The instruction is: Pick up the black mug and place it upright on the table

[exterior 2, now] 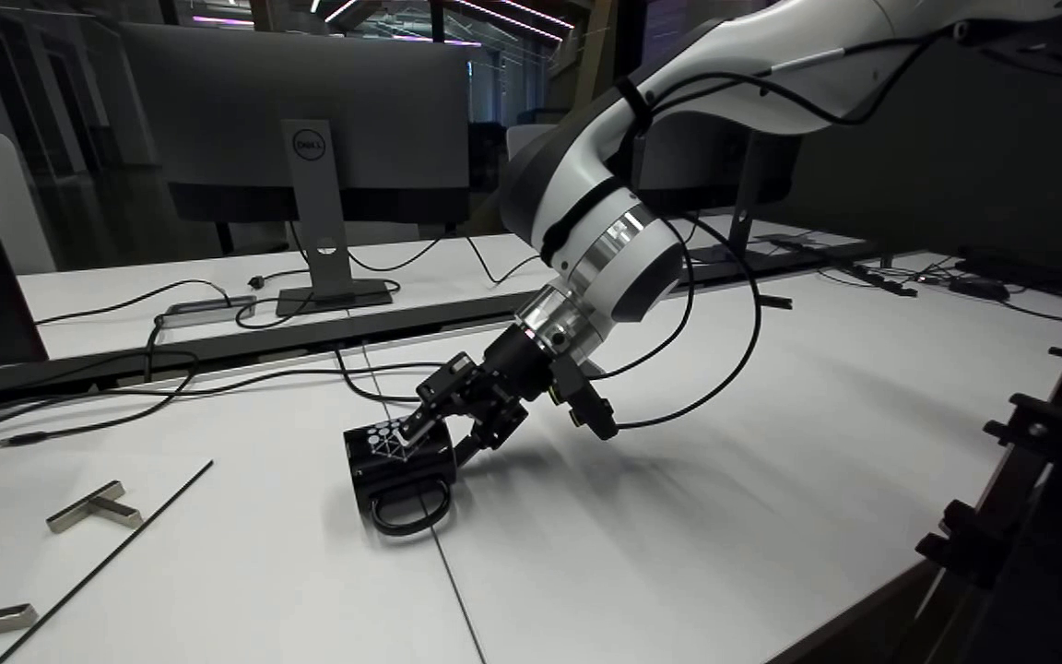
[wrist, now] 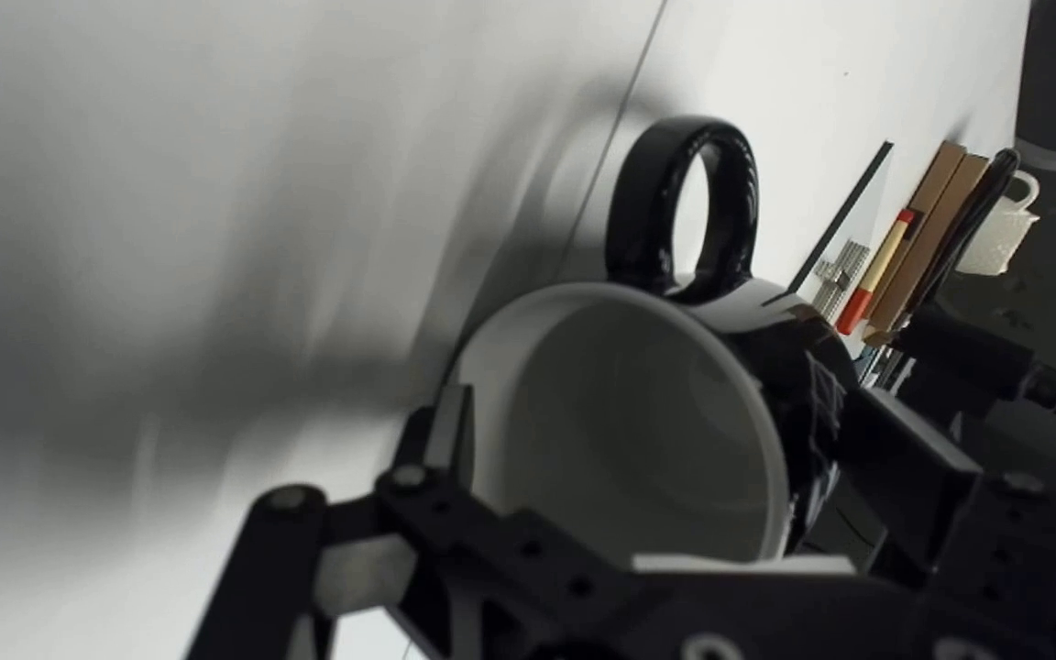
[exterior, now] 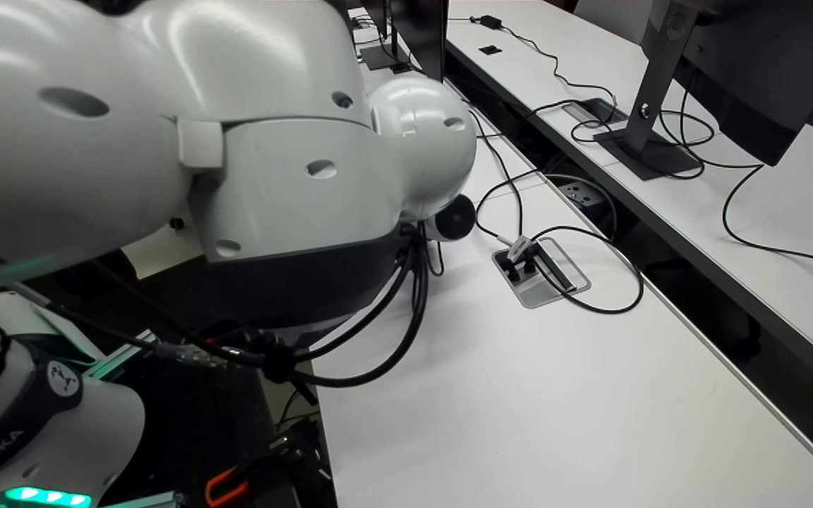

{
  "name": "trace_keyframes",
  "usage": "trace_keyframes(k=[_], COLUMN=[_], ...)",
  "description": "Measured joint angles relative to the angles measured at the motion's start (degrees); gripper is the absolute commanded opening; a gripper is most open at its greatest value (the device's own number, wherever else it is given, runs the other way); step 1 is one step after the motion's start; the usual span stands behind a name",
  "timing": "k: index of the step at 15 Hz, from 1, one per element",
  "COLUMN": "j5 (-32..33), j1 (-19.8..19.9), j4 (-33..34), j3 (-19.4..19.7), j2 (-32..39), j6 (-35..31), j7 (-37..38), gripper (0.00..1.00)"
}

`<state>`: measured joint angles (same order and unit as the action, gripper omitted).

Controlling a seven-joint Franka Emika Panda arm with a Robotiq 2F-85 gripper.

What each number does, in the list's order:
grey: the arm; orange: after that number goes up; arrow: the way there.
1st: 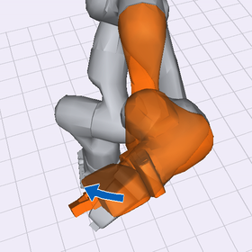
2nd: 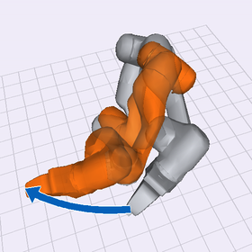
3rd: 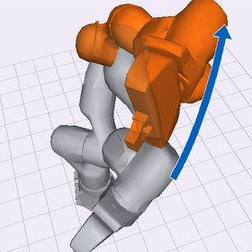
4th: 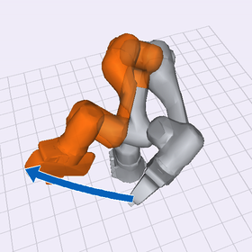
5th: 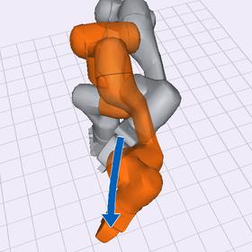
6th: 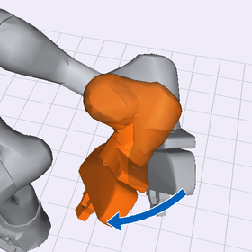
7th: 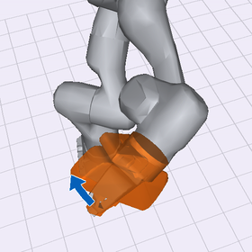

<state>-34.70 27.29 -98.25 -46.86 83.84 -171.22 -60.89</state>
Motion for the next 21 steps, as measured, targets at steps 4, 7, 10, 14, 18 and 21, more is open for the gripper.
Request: trace_keyframes(k=[4,7,10,14,18,21], j5=[0.0,0.1,0.1,0.1,0.1,0.2], j1=[0.0,0.0,0.2,0.2,0.2,0.3], j4=[-0.4,-0.9,-1.3,-1.7,-1.7,-1.7], j3=[-0.7,-1.4,-2.7,-3.6,-4.1,-4.4], j2=[0.0,0.0,0.0,0.0,-0.1,-0.1], j6=[-2.8,-5.3,-7.0,-8.1,-8.3,-8.4], j7=[0.0,-0.5,-1.3,-1.6,-2.0,-2.6], gripper=[1.0,0.66,0.43,0.12,0.04,0.04])
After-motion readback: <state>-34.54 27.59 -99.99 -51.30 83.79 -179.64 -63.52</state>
